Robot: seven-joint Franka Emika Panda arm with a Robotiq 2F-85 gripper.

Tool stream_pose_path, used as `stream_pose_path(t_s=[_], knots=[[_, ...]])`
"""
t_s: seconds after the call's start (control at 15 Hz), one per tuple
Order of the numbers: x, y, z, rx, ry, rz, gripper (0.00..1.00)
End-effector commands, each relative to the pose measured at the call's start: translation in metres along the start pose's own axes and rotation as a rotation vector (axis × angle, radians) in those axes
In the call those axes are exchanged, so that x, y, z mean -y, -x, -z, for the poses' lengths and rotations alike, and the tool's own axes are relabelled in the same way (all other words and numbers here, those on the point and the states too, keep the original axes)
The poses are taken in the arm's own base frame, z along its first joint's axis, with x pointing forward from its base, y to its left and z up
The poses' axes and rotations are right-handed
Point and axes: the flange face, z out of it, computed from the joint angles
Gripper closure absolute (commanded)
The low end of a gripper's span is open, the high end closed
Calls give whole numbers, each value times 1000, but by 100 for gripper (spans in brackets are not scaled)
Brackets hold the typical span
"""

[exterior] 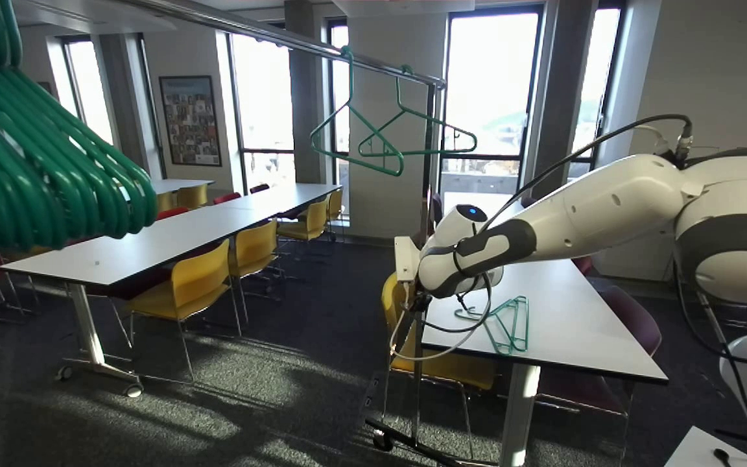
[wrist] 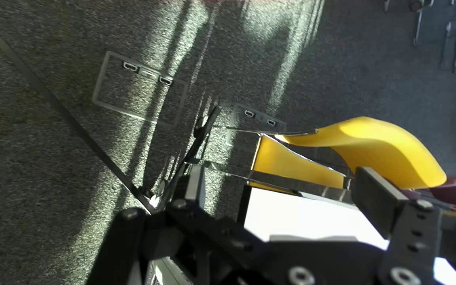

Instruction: Put one hanger on the cloth rack

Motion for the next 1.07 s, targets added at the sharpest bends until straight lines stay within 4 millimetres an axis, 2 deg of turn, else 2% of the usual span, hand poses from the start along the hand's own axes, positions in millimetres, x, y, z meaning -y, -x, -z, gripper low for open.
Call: stream_pose_path(t_s=[0.0,0.47,0.67,0.73,1.0], knots=[[-10,-3,35,68,148,82,0],[-22,-8,64,7,462,209,0],[-21,-14,64,-19,488,208,0],[-25,-8,53,-18,488,198,0],[-22,-12,52,-21,487,203,0]])
